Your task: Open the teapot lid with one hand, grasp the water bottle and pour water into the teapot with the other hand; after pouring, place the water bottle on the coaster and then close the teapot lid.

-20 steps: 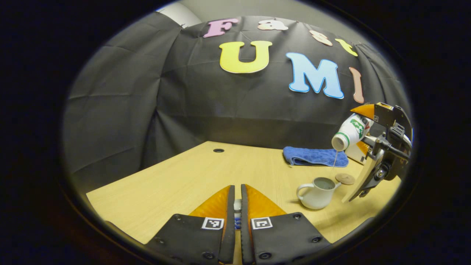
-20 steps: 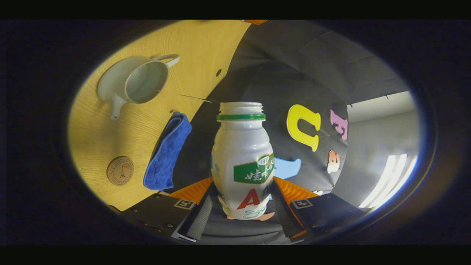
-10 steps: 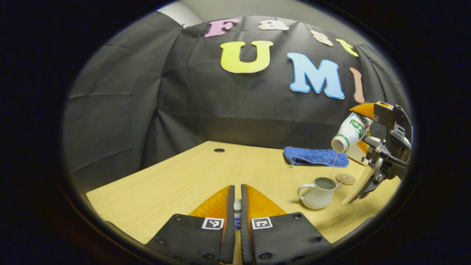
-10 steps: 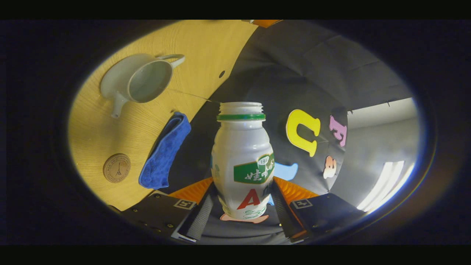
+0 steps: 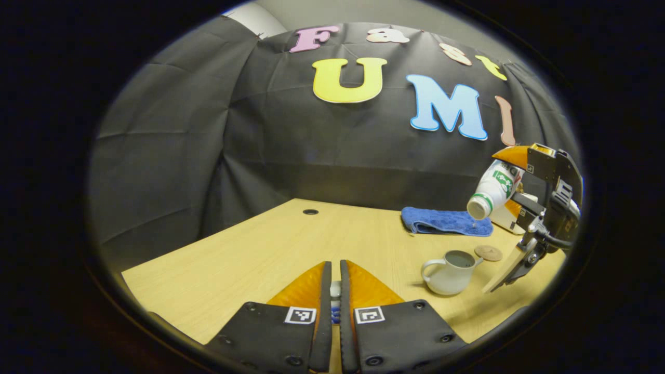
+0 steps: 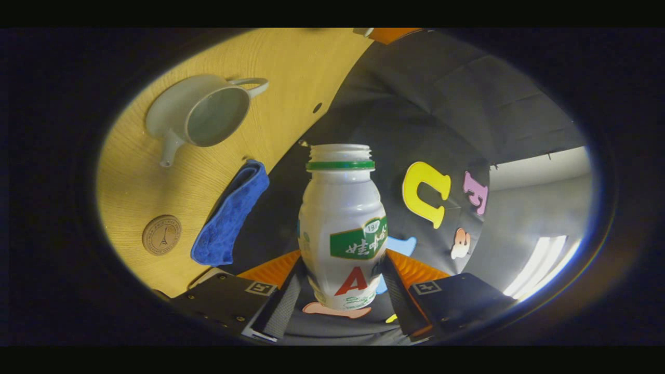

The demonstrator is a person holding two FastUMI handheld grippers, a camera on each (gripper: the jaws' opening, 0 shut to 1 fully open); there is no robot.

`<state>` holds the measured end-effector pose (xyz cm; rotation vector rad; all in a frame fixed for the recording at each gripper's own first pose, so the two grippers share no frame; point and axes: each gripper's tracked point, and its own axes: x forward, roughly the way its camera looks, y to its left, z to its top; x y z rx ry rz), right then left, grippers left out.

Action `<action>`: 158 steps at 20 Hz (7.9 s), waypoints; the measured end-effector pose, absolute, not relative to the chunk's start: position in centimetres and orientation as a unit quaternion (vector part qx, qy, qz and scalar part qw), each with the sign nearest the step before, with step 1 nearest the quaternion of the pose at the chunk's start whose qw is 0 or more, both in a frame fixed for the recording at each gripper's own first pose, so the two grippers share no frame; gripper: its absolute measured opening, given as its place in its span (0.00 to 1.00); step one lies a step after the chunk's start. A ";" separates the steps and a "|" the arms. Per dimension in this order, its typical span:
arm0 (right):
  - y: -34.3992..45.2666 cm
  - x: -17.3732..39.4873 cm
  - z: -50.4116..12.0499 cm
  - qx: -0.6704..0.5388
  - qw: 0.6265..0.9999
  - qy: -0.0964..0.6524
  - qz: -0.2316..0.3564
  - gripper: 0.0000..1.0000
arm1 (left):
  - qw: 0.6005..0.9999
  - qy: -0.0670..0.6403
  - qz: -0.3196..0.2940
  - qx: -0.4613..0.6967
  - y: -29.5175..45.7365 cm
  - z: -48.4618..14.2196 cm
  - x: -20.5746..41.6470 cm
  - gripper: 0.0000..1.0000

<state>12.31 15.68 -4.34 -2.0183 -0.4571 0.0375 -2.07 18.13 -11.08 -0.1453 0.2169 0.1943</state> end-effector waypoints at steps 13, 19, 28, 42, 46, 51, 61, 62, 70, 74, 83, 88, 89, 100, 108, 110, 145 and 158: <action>12.4 14.2 -7.6 -0.705 0.704 -0.048 0.074 0.80 | 0.986 0.101 0.100 -0.083 18.3 -10.7 -2.3 0.13; 11.2 12.4 -11.3 -0.540 0.834 0.036 0.107 0.80 | 0.988 0.092 0.094 -0.080 18.0 -10.3 -2.5 0.17; 9.6 9.5 -11.4 -0.288 0.944 0.109 0.122 0.80 | 0.994 0.069 0.051 -0.063 13.0 -7.5 -2.1 0.17; 5.1 6.8 -10.9 -0.102 0.982 0.125 0.101 0.79 | 0.996 0.054 -0.034 -0.057 4.1 -5.8 -1.9 0.13; 4.0 7.2 -11.7 -0.081 0.984 0.126 0.092 0.80 | 0.996 0.051 -0.038 -0.060 4.0 -5.5 -1.8 0.17; 3.2 7.5 -12.0 -0.082 0.986 0.121 0.086 0.80 | 0.996 0.040 -0.048 -0.062 3.6 -4.9 -0.3 0.17; 2.7 7.7 -11.3 -0.103 0.986 0.096 0.093 0.80 | 0.991 0.059 -0.094 -0.081 0.4 -6.4 5.7 0.17; 2.7 7.8 -11.3 -0.106 0.985 0.094 0.095 0.79 | 0.990 0.062 -0.097 -0.082 0.2 -6.7 6.2 0.17; 2.2 8.4 -11.6 -0.106 0.985 0.088 0.102 0.79 | 0.991 0.065 -0.093 -0.068 -0.2 -8.0 8.4 0.17; 1.4 8.5 -11.5 -0.107 0.986 0.086 0.096 0.79 | 0.991 0.073 -0.096 -0.064 -0.9 -9.1 8.8 0.13; 0.7 8.5 -12.1 -0.100 0.986 0.094 0.092 0.80 | 0.991 0.085 -0.093 -0.050 -1.2 -10.6 9.4 0.13; 0.7 8.7 -12.2 -0.099 0.986 0.097 0.093 0.79 | 0.991 0.086 -0.089 -0.046 -1.3 -11.1 9.4 0.14; 0.7 8.6 -12.3 -0.098 0.986 0.097 0.094 0.79 | 0.991 0.086 -0.088 -0.048 -1.2 -11.1 9.4 0.13; 1.4 9.5 -11.6 -0.108 0.985 0.092 0.094 0.79 | 0.992 0.075 -0.082 -0.054 -0.6 -10.3 9.1 0.30; 3.9 13.3 -9.8 -0.078 0.985 0.093 0.119 0.79 | 0.993 0.060 -0.070 -0.076 1.1 -9.5 8.4 0.22; 4.5 14.4 -9.6 -0.067 0.985 0.098 0.126 0.79 | 0.993 0.056 -0.069 -0.077 1.1 -9.4 8.3 0.22; 6.3 21.5 -15.9 -0.008 0.982 0.135 0.134 0.95 | 0.993 0.073 -0.052 -0.079 2.0 -10.4 8.1 0.22; 2.5 14.8 -14.1 -0.002 0.987 0.107 0.116 0.96 | 0.997 0.009 -0.051 -0.065 1.4 -6.9 5.2 0.29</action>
